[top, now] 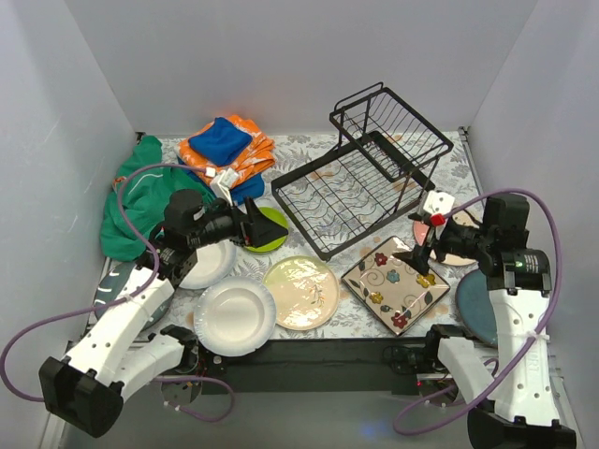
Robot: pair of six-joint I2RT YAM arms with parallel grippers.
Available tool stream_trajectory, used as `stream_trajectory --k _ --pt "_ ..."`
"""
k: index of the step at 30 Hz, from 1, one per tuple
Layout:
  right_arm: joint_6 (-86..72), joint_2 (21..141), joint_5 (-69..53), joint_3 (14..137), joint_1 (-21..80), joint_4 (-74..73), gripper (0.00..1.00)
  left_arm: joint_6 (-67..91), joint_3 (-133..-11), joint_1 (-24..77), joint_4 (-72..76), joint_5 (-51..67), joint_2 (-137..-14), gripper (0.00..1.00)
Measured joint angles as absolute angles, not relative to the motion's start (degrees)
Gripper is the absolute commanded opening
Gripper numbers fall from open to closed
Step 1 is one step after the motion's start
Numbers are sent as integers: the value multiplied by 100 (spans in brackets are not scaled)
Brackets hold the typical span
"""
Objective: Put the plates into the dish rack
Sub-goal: Grab a plate with the right arm
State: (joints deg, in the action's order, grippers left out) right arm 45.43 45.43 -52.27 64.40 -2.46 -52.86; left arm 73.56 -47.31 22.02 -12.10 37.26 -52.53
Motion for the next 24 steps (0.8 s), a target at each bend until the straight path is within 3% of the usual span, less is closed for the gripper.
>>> stream_trajectory --k 8,24 --pt "5275 4807 -4845 5627 1092 -5686 98 7310 -4729 3061 -1347 3033 -5369 98" --pt "4272 5795 -1726 4235 4372 -4510 98 8195 -3903 3398 -1420 1809 -5070 98"
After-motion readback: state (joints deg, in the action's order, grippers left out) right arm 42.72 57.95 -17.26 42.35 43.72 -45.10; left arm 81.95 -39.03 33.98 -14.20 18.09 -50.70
